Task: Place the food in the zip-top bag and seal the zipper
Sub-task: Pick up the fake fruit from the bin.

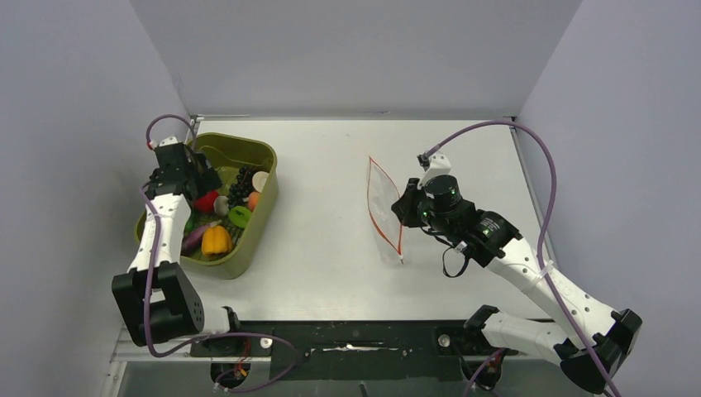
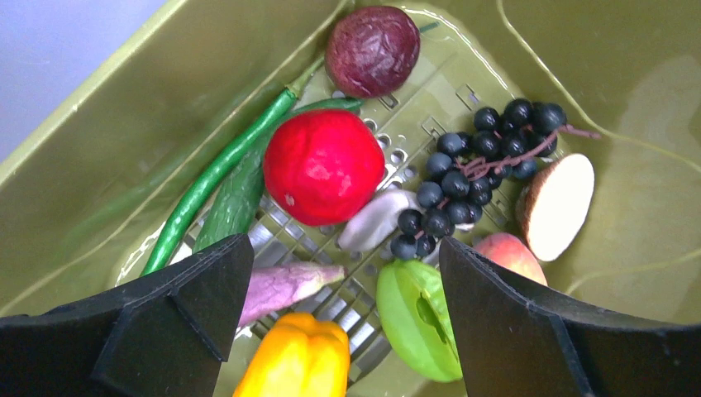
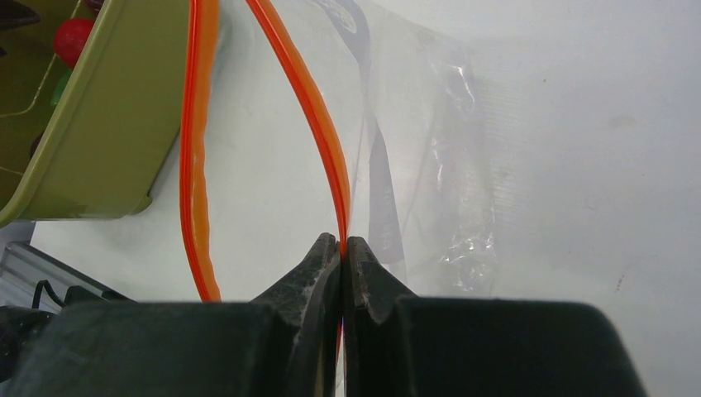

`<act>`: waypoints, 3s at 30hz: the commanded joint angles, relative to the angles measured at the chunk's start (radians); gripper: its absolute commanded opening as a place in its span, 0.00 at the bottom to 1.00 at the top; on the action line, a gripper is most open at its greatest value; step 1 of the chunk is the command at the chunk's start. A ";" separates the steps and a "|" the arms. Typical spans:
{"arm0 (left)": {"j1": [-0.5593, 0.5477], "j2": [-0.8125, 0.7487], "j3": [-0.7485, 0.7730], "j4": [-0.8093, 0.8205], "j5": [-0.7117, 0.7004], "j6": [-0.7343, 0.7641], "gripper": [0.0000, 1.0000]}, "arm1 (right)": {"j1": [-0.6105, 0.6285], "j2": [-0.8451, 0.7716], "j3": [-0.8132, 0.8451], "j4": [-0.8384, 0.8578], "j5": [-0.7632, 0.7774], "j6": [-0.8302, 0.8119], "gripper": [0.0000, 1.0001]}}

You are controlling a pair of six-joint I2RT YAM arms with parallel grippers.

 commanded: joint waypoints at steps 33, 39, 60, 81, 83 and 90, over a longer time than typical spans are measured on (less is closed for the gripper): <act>0.058 0.305 0.060 0.216 0.005 -0.012 0.87 | -0.008 -0.061 -0.013 0.027 0.027 -0.081 0.00; 0.037 0.358 0.083 0.223 -0.004 0.008 0.84 | -0.012 -0.065 -0.001 0.008 0.033 -0.104 0.00; -0.039 0.167 0.036 0.173 -0.060 -0.031 0.61 | -0.014 -0.102 -0.034 -0.002 0.021 -0.031 0.00; -0.053 -0.137 -0.013 0.096 0.192 -0.060 0.59 | -0.014 -0.041 -0.042 0.055 -0.030 0.089 0.00; -0.061 -0.152 -0.005 0.082 0.220 -0.054 0.59 | -0.014 -0.025 -0.030 0.056 -0.028 0.091 0.00; -0.128 -0.193 0.061 0.021 0.298 -0.015 0.59 | -0.014 0.021 -0.008 0.074 -0.026 0.113 0.00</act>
